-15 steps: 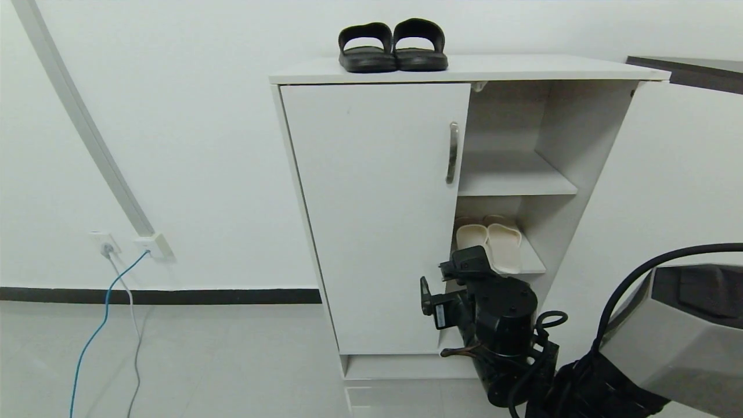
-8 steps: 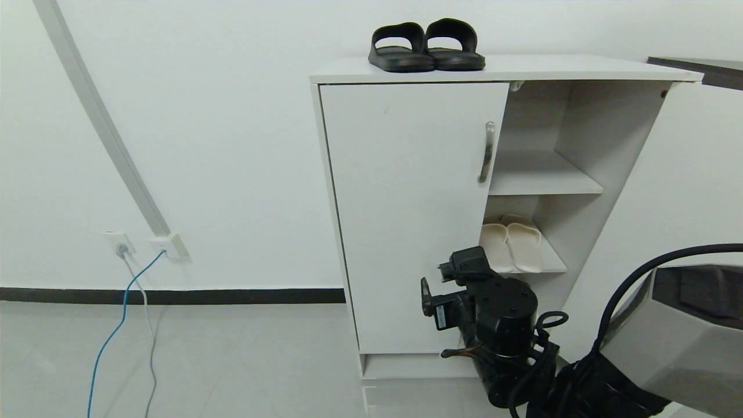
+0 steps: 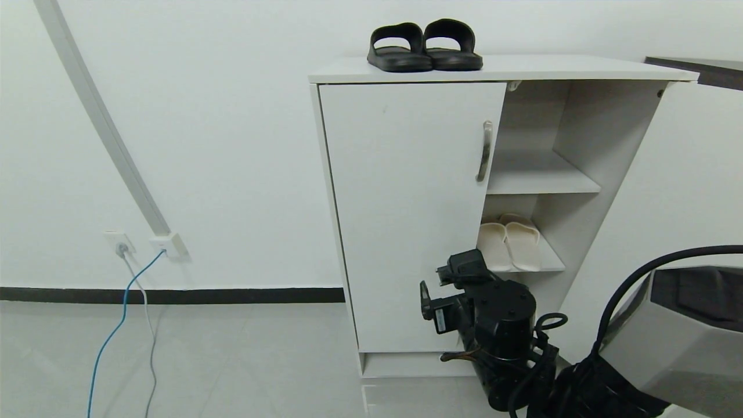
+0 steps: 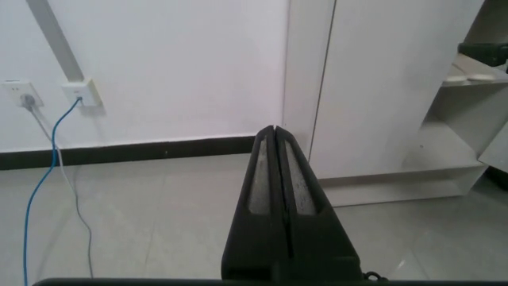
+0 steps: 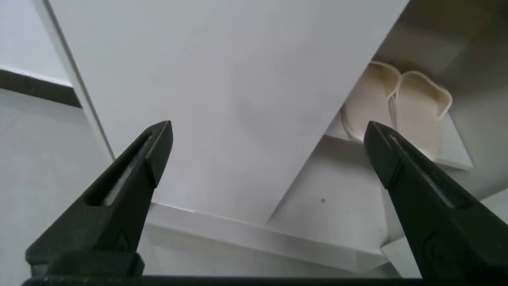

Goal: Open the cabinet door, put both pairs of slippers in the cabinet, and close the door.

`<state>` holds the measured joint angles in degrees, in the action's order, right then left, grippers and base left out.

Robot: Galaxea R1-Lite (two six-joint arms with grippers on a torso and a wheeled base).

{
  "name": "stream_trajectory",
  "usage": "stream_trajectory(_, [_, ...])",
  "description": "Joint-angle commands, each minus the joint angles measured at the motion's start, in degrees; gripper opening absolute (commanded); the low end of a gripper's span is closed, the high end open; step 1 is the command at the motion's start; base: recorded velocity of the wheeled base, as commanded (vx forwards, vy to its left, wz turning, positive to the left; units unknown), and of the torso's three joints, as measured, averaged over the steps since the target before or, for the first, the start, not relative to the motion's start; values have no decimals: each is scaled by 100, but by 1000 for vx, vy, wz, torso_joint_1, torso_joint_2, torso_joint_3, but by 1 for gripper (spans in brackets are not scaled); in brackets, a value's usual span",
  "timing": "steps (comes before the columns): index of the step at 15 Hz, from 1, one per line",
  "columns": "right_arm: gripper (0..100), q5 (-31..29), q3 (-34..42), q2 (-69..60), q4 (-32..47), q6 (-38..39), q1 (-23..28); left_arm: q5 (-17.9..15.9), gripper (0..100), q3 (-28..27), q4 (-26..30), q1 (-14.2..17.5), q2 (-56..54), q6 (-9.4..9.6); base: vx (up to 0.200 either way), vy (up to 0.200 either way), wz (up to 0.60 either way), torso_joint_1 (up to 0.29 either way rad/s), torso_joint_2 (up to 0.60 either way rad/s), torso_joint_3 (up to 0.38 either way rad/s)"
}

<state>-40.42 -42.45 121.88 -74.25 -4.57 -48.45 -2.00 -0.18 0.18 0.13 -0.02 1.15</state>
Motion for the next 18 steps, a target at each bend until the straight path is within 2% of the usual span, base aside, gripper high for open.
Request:
stream_trajectory(1, [100, -1, 0, 37, -1, 0, 11, -2, 0, 1, -1, 4, 2, 0, 0, 0, 0, 0, 0, 0])
stream_trajectory(6, [100, -1, 52, 46, 7, -9, 11, -2, 0, 1, -1, 4, 2, 0, 0, 0, 0, 2, -26, -33])
stream_trajectory(9, [100, -1, 52, 37, 7, -9, 11, -2, 0, 1, -1, 4, 2, 0, 0, 0, 0, 1, -212, -316])
stream_trajectory(18, [100, -1, 79, 46, 7, -9, 2, -2, 0, 1, -1, 4, 2, 0, 0, 0, 0, 85, -479, -360])
